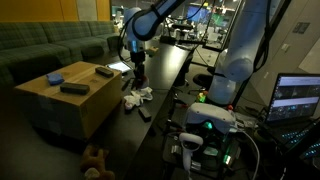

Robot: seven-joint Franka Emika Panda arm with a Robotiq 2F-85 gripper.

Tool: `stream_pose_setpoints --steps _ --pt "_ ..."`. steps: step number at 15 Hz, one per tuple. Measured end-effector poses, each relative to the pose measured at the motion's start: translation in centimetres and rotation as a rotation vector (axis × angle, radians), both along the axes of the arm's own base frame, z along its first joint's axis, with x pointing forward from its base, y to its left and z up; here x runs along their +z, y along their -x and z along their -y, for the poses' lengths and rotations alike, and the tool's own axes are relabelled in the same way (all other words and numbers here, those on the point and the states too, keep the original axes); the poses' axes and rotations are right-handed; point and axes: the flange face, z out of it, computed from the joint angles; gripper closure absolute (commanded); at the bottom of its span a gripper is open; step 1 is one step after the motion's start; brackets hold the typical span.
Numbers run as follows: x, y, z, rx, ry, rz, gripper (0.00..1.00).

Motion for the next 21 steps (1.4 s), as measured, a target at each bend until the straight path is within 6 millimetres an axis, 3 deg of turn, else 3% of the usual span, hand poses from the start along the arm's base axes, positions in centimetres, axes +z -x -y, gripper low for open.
stream_pose_setpoints --steps 3,9,12,16,17,21 --pt "-5.9 0.7 -0.9 0.007 0.003 -0.020 0.95" --pt "-15.9 -0.8 -4.2 -0.033 0.011 0.018 0.95" --pt "-19.4 -2.4 -6.4 -0.051 0.011 0.036 0.95" --pt "-21.8 -4.8 -7.9 -0.066 0.001 0.071 0.94" --pt "-22.1 -5.3 -8.0 -0.068 -0.003 0.080 0.59" --pt "-22.8 -6.5 -8.3 -0.075 -0.008 0.097 0.34"
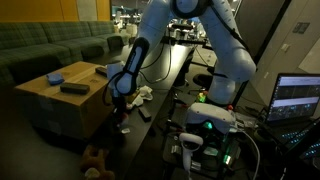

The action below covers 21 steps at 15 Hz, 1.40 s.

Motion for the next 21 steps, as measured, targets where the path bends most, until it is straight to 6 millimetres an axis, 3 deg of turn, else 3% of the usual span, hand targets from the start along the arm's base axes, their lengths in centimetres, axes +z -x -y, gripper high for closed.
stream_pose_setpoints --steps 3,5,11,14,21 --pt "-0.1 -0.2 0.1 -0.005 -0.002 0.003 0.09" --pt "0.0 -0.3 0.4 -0.010 -0.003 0.007 0.00" --pt "2.4 0.4 1.8 -0.037 -0.021 0.034 0.00" --pt "3.5 1.7 3.6 -0.085 -0.021 0.035 0.00" --pt "2.5 5.7 8.7 -0.246 -0.019 0.015 0.00"
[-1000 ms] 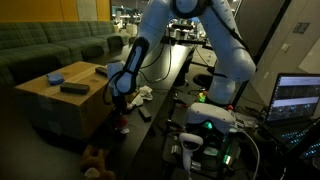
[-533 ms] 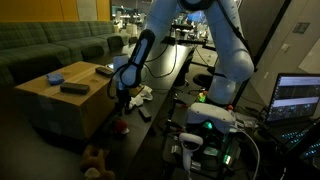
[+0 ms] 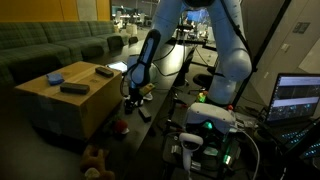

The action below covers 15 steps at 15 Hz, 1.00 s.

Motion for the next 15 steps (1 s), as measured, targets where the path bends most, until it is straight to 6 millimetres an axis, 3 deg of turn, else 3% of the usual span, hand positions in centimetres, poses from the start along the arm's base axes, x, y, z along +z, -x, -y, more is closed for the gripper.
stream_pose_setpoints --steps 9,15 --pt "-3.1 2.6 6.3 -0.147 0.038 -0.015 0.00" --pt "-6.1 3.9 8.5 -0.215 0.029 -0.016 0.00"
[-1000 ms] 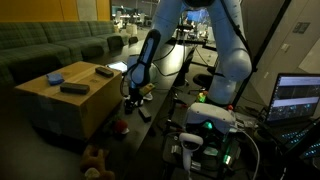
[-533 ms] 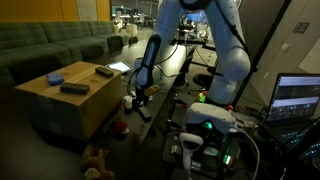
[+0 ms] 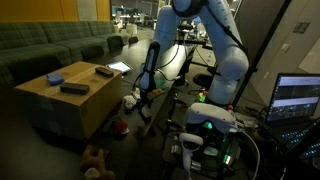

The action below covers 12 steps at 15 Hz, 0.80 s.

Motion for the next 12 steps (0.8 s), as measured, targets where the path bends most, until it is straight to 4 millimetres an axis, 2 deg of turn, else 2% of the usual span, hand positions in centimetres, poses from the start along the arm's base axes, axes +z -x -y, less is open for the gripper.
stream_pose_setpoints --steps 11,12 --pt "-4.9 0.7 3.2 -0.116 -0.104 -0.015 0.00" --pt "-5.2 0.6 3.3 -0.119 -0.110 -0.015 0.06"
